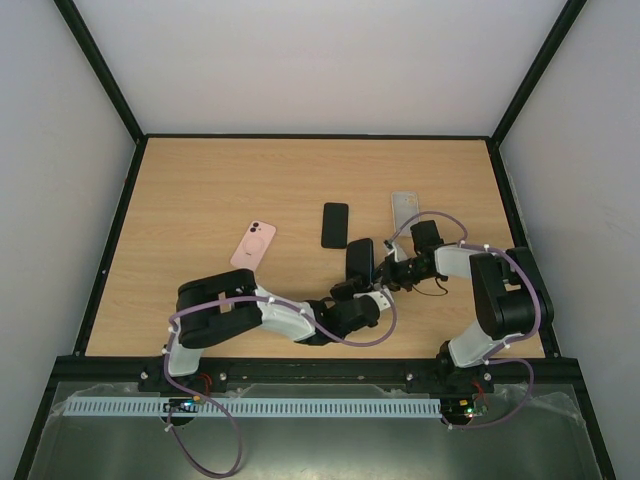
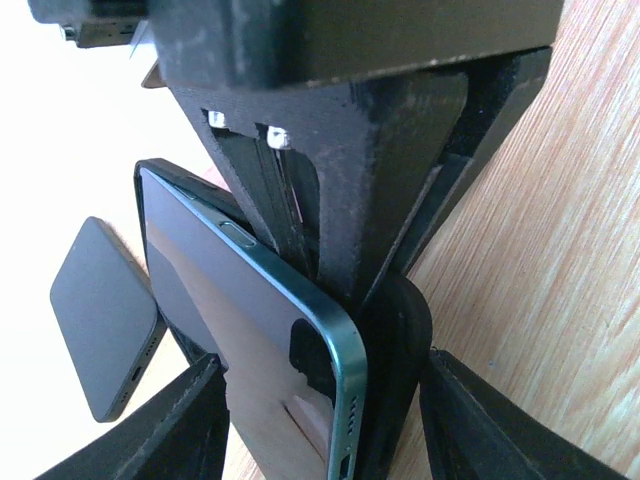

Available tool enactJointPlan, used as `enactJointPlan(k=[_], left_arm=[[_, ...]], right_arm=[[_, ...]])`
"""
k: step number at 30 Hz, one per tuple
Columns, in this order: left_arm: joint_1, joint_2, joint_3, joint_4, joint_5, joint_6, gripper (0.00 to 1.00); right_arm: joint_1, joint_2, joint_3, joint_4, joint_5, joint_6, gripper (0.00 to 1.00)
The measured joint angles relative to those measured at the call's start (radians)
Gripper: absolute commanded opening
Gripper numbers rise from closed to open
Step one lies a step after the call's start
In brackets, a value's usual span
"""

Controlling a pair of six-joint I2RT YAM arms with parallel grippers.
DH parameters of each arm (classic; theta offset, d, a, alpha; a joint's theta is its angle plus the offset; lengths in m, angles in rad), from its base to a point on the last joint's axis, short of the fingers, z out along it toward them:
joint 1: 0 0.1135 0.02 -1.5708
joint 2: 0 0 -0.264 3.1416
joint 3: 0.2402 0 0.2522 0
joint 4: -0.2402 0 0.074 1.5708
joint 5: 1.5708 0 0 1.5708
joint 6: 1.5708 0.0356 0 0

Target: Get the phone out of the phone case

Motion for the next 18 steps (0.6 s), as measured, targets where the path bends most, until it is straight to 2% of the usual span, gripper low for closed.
enactJointPlan(k=[10, 18], left_arm=[[-0.002, -0.065, -0.071, 0.089, -0.016, 0.039, 0.55], [-0.002, -0.089, -0.064, 0.102, -0.007, 0.061, 0.5]], right_arm=[[0.0, -0.002, 0.0, -0.001, 0.004, -0.01, 0.02], [0.001, -0.01, 0.0, -0.005, 0.006, -0.019, 0.02]])
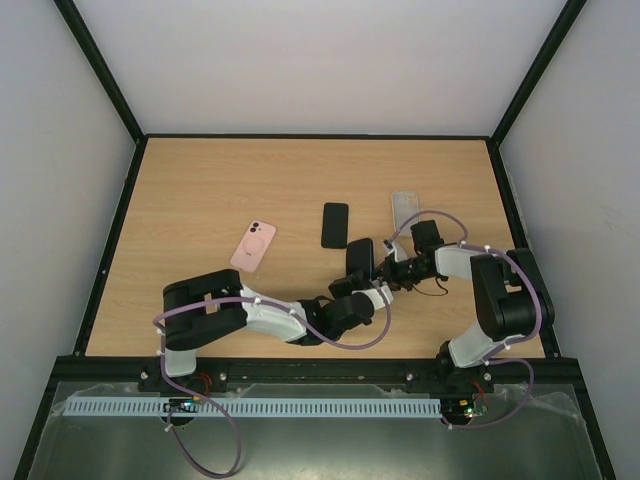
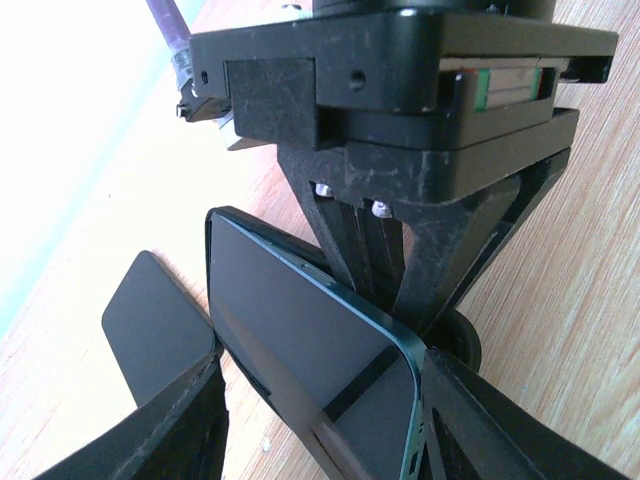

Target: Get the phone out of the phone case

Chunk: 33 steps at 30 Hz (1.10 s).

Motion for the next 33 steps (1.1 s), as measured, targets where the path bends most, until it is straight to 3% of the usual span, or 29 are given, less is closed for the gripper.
enactJointPlan(k=[9, 16, 26, 28, 33], left_arm=[[-0.004, 0.05, 0.056, -0.012, -0.025, 0.027, 0.52], [-0.002, 0.079, 0.066, -0.021, -0.077, 0.049, 0.46], [0.011, 0.087, 0.06, -0.017, -0.153, 0.045, 0.08], [0.014, 0.081, 0.051, -0.011, -0.16, 0.029, 0.03], [0.038, 0.024, 0.031, -0.016, -0.171, -0.022, 0.02]], right_arm=[[0.001, -0.011, 0.0, -0.002, 0.003, -0.006, 0.02], [0.002, -0.027, 0.0, -0.013, 0.002, -0.007, 0.02], [0.002, -0.067, 0.0, 0.002, -0.002, -0.007, 0.02], [0.002, -0.067, 0.0, 0.005, -0.002, -0.008, 0.02], [0.002, -0.084, 0.0, 0.002, 0.038, -0.015, 0.02]])
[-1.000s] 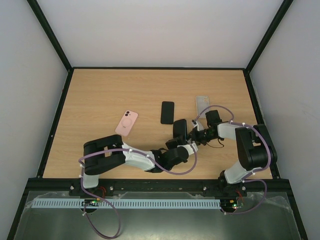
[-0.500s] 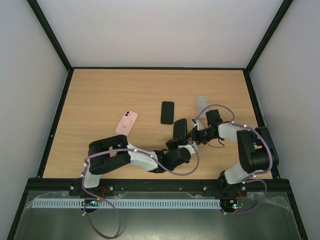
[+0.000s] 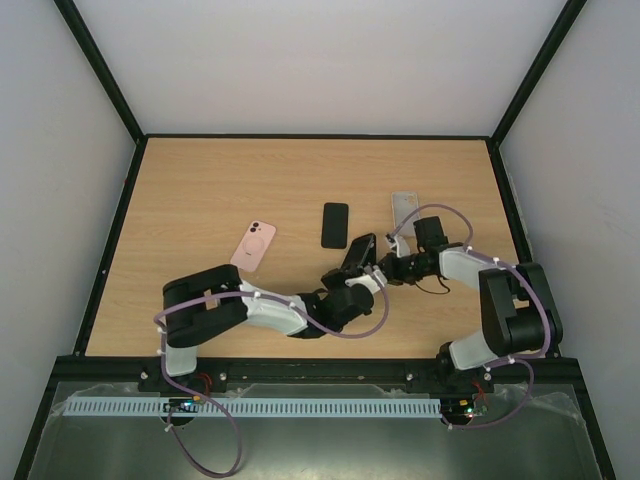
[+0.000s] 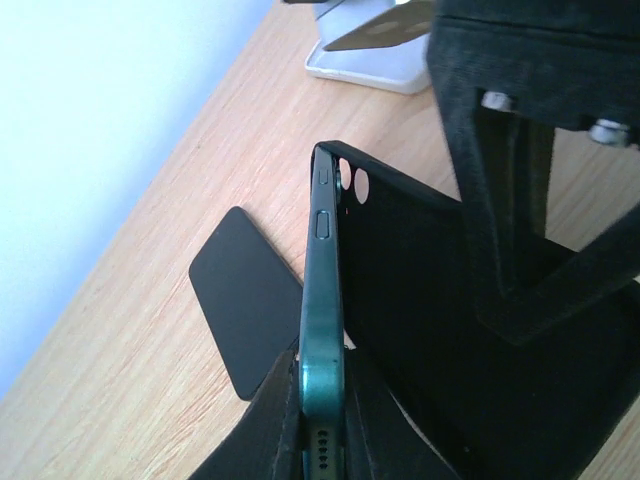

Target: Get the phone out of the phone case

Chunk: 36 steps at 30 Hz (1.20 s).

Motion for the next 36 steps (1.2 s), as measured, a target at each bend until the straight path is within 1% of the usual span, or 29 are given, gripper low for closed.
enactJointPlan(k=[3, 7, 12, 15, 19, 22, 26, 29, 32, 36], left_arm=[[0.011, -0.038, -0.004, -0.021, 0.021, -0.051, 0.02], [0.019, -0.127, -0.005, -0.05, 0.029, -0.144, 0.02], [0.026, -0.287, -0.035, -0.091, 0.023, -0.245, 0.03], [0.012, -0.388, -0.067, -0.129, 0.008, -0.29, 0.02], [-0.016, -0.493, -0.102, -0.212, -0.01, -0.344, 0.03], [-0.05, -0.568, -0.131, -0.288, -0.022, -0.391, 0.03], [-0.117, -0.654, -0.191, -0.366, -0.053, -0.447, 0.03], [-0.15, -0.685, -0.217, -0.418, -0.069, -0.493, 0.03], [-0.167, -0.703, -0.236, -0.455, -0.08, -0.531, 0.04], [-0.169, -0.708, -0.252, -0.484, -0.092, -0.563, 0.04]], right_arm=[[0.0, -0.042, 0.0, -0.011, 0.054, -0.004, 0.02], [0.002, -0.129, 0.0, -0.031, 0.145, -0.005, 0.02], [0.003, -0.256, 0.005, -0.045, 0.257, 0.005, 0.02], [0.002, -0.317, 0.026, -0.051, 0.313, 0.008, 0.02], [0.0, -0.317, 0.112, -0.075, 0.366, -0.029, 0.02], [0.0, -0.266, 0.215, -0.112, 0.4, -0.083, 0.02], [0.0, -0.106, 0.382, -0.166, 0.425, -0.142, 0.02], [0.0, 0.024, 0.478, -0.21, 0.427, -0.165, 0.02], [0.0, 0.143, 0.542, -0.235, 0.425, -0.172, 0.02], [0.0, 0.261, 0.568, -0.245, 0.427, -0.169, 0.02]])
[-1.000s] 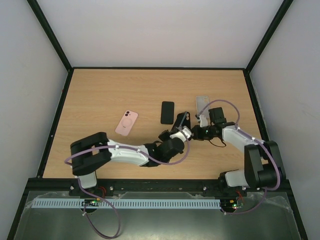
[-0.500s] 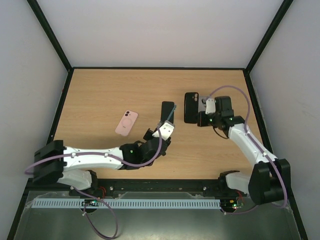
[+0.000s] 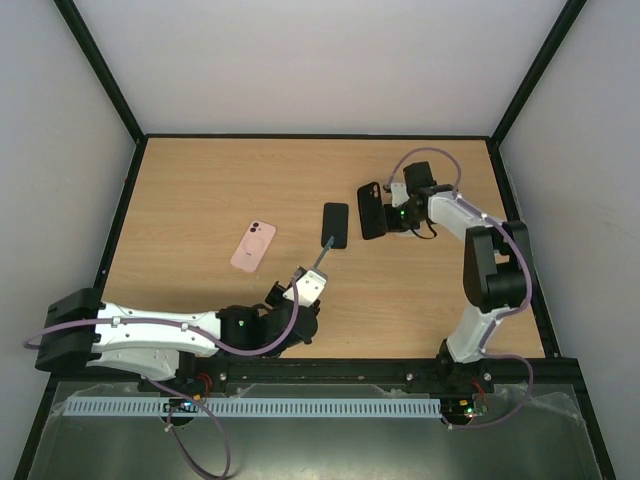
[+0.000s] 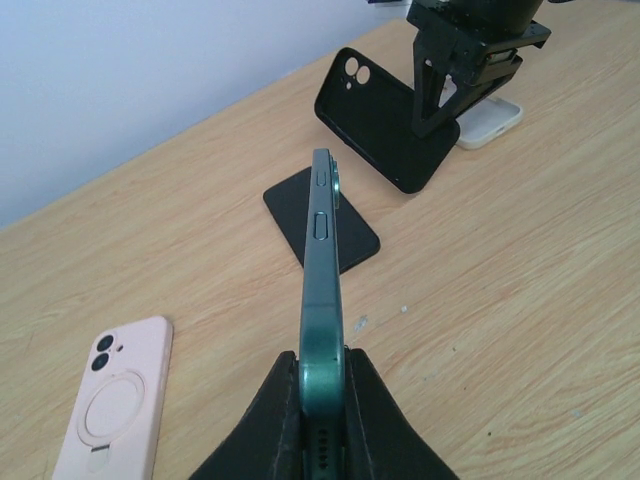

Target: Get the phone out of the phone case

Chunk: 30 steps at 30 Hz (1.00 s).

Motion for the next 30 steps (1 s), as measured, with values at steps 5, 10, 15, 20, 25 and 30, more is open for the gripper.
enactJointPlan(k=[5, 10, 15, 20, 25, 30], left_arm=[[-0.002, -0.003, -0.026, -0.011, 0.018, -0.025, 0.04], [0.0, -0.003, -0.04, -0.016, 0.024, -0.026, 0.04], [0.055, -0.02, -0.04, -0.016, 0.055, -0.002, 0.04], [0.177, -0.031, -0.039, -0.018, 0.113, 0.053, 0.04], [0.293, 0.042, 0.009, -0.037, 0.159, 0.156, 0.03], [0.334, 0.195, 0.093, -0.066, 0.175, 0.297, 0.02]], right_arm=[[-0.002, 0.076, 0.007, 0.012, 0.041, 0.01, 0.35], [-0.014, 0.09, 0.031, 0.004, 0.09, 0.003, 0.49], [-0.03, -0.007, 0.022, -0.016, 0.128, -0.014, 0.5], [-0.041, -0.294, -0.066, -0.03, 0.039, -0.026, 0.51], [-0.04, -0.605, -0.214, -0.027, -0.098, -0.026, 0.56], [-0.039, -0.847, -0.395, 0.057, -0.112, -0.024, 0.54]])
